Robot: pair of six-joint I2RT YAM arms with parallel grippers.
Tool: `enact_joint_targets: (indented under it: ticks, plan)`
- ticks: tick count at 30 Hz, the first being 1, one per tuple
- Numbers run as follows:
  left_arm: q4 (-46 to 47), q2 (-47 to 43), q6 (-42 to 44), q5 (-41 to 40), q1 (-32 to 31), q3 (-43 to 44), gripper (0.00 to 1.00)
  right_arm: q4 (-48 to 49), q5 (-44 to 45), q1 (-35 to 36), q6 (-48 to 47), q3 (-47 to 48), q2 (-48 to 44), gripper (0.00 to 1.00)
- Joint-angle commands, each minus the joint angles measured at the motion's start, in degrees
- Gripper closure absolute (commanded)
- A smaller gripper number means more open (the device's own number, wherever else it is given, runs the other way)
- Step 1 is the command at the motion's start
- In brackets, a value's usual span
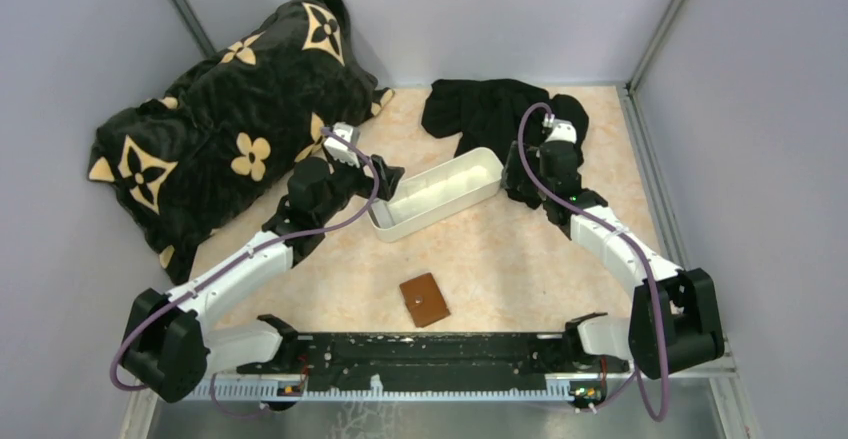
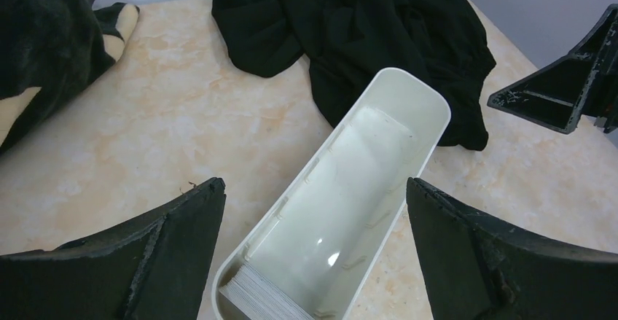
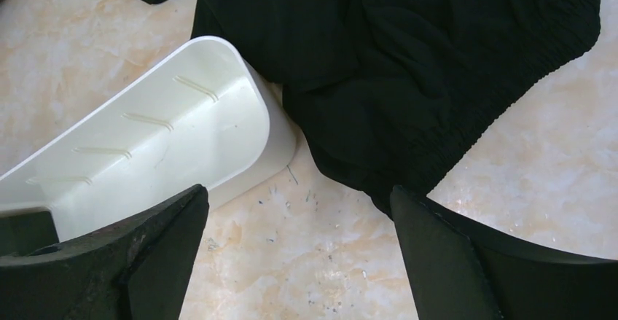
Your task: Take the credit cards out of the card holder
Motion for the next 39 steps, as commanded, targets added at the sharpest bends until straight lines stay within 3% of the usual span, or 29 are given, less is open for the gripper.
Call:
enact_joint_targets:
  ticks: [1,3,5,7,10,13,14,15,16,18,20,24,27,30,32,33,35,39]
  plan:
    - [-0.3,-1.5,-0.5,-2.9,-0.3,-0.2,0.0,3.1,3.8,0.1,2.7,2.4,-0.9,0.01]
    - [-0.9,-1.4,-0.7,-3.6,-0.3,0.0,0.0,0.0,5.7,-1.4,9.4,2.6,-0.7,0.01]
    - [-1.0,-1.3,-1.3,-4.2,-0.3,0.0,0.0,0.5,-1.5,-5.8,15.9,1.2,-0.3,0.09]
    - [-0.8,-1.2,-3.5,-6.6,-0.3,-0.3,0.0,4.2,-8.9,-8.9,17.8,-1.1,0.3,0.13]
    - [-3.9,0.0,-9.5,-11.4,-0.2,0.1,0.0,5.6,-9.6,-9.2,16.5,-2.5,-0.2,0.19]
    - [-5.3,0.8,-8.2,-11.4,-0.3,0.6,0.0,5.8,-7.7,-9.2,15.7,-3.5,-1.8,0.26]
    - [-5.4,0.7,-8.3,-11.4,-0.3,0.5,0.0,5.4,-6.9,-9.2,15.5,-3.5,-2.1,0.33]
    - [-5.1,0.5,-8.1,-11.2,-0.2,0.3,0.0,4.8,-6.0,-9.2,15.3,-3.2,-2.2,0.53]
    - [-4.8,0.4,-8.1,-10.9,-0.2,0.2,0.0,4.4,-5.0,-9.2,15.0,-2.7,-2.2,0.66]
    - [-4.5,0.5,-7.8,-10.4,-0.3,0.1,0.0,4.4,-3.6,-9.2,14.4,-1.6,-2.0,0.79]
    - [-4.6,0.9,-7.6,-10.2,-0.3,0.4,0.0,5.2,-2.2,-9.2,13.6,0.1,-0.8,0.85]
    - [-5.7,1.6,-7.7,-9.8,-0.3,1.3,0.0,3.3,-1.5,-9.2,13.3,6.0,5.9,0.74]
    - [-6.9,1.1,-7.6,-10.6,-0.3,1.6,0.0,4.2,-4.2,-9.2,14.1,6.8,11.0,0.76]
    - [-7.1,0.0,-7.3,-11.9,-0.3,1.1,0.0,9.7,-4.9,-8.8,10.5,5.9,14.1,0.37]
    - [-6.6,-0.3,-7.3,-12.2,-0.3,0.8,0.0,8.5,-4.6,-8.6,7.2,11.9,17.9,0.15]
    - [-6.4,-0.2,-7.3,-11.9,-0.3,0.7,0.0,6.0,-4.4,-8.5,5.7,16.1,20.4,0.08]
    - [-6.2,0.5,-7.5,-11.0,-0.3,1.1,0.0,2.2,-2.7,-7.8,3.0,24.9,26.7,0.02]
    - [-8.7,1.2,-7.8,-10.6,-0.4,2.8,0.0,-10.6,5.2,-5.1,-2.6,45.6,41.4,0.01]
